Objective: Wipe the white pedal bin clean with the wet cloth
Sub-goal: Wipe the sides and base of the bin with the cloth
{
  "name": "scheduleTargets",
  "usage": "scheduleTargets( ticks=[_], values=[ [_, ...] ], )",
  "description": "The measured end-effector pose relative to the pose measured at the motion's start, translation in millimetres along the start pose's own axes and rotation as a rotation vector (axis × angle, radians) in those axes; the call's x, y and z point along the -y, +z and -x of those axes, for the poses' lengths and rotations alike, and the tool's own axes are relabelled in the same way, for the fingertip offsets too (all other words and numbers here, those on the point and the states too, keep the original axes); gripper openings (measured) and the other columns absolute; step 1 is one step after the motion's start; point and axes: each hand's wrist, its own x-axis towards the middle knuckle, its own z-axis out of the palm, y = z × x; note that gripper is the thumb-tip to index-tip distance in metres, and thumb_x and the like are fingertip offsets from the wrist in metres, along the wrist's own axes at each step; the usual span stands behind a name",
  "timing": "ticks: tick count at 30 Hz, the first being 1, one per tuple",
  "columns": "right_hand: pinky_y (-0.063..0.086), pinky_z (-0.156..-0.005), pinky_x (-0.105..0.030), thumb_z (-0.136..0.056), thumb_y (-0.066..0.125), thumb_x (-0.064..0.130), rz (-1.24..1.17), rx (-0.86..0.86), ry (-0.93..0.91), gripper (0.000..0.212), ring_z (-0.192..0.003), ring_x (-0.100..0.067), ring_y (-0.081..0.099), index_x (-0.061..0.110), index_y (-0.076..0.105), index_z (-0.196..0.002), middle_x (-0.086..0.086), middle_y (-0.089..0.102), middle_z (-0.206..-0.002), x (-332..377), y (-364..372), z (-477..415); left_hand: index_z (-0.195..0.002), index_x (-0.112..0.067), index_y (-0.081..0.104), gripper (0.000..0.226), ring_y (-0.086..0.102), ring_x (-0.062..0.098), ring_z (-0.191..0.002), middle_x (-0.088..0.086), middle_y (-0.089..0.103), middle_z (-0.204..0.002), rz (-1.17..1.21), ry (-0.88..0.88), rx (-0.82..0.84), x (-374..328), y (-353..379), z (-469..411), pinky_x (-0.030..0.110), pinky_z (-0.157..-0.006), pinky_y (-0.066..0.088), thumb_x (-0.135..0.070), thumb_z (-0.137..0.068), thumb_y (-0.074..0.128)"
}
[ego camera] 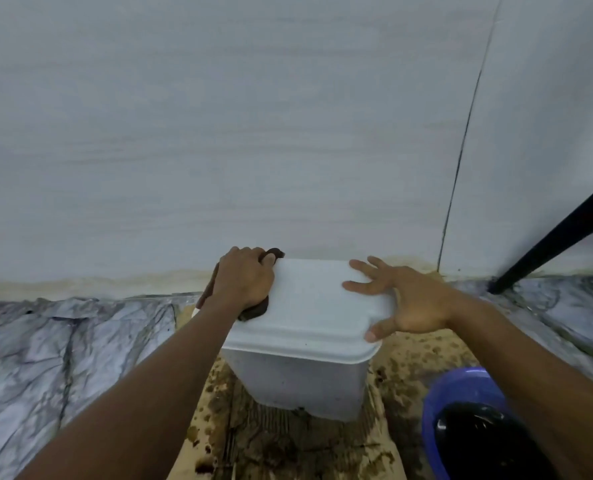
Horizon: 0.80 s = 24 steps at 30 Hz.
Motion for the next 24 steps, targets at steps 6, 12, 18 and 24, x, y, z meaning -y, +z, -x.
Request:
scheduleTargets(
  ticks=[6, 12, 18, 24],
  values=[
    [-0.007, -0.114, -0.07, -0.052, 0.066, 0.086, 0.348, -0.186, 0.016, 0.121, -0.146, -0.02, -0.035, 0.062, -0.005, -0.146, 0.005, -0.033, -0.159, 32, 63, 0, -0.112, -0.016, 0.071, 0.044, 0.057, 0.032, -0.111, 0.008, 0.071, -0.11, 0.046, -0.025, -0.009, -4, -4, 5, 0.049, -0.102, 0.041, -0.041, -0.106, 0.035],
    [0.001, -0.118, -0.066, -0.056, 0.085, 0.056, 0.129, -0.187, -0.044, 0.108, -0.149, -0.006, -0.018, 0.072, 0.014, -0.135, 0.02, -0.007, -0.164, -11, 33, -22, -0.114, -0.014, 0.067, 0.043, 0.059, 0.033, -0.107, 0.01, 0.069, -0.106, 0.011, -0.083, 0.063, -11, -9, 10, 0.049, -0.102, 0.044, -0.041, -0.105, 0.036],
    [0.013, -0.122, -0.054, -0.045, 0.088, 0.065, 0.043, -0.193, -0.029, 0.112, -0.151, -0.006, -0.008, 0.07, 0.021, -0.135, 0.023, 0.002, -0.163, -13, 25, -45, -0.155, -0.026, 0.041, 0.054, 0.032, 0.019, -0.149, -0.005, 0.04, -0.16, -0.007, 0.236, 0.053, -1, 2, 55, 0.04, -0.124, 0.022, -0.046, -0.107, 0.027],
    [0.011, -0.123, -0.05, -0.042, 0.089, 0.066, -0.008, -0.209, -0.012, 0.131, -0.151, -0.006, -0.006, 0.049, 0.02, -0.152, 0.022, 0.004, -0.164, -20, 22, -53, -0.157, -0.019, 0.037, 0.053, 0.026, 0.02, -0.153, 0.001, 0.037, -0.162, -0.124, 0.534, -0.149, -10, 28, 84, 0.033, -0.127, 0.008, -0.04, -0.11, 0.028]
  ],
)
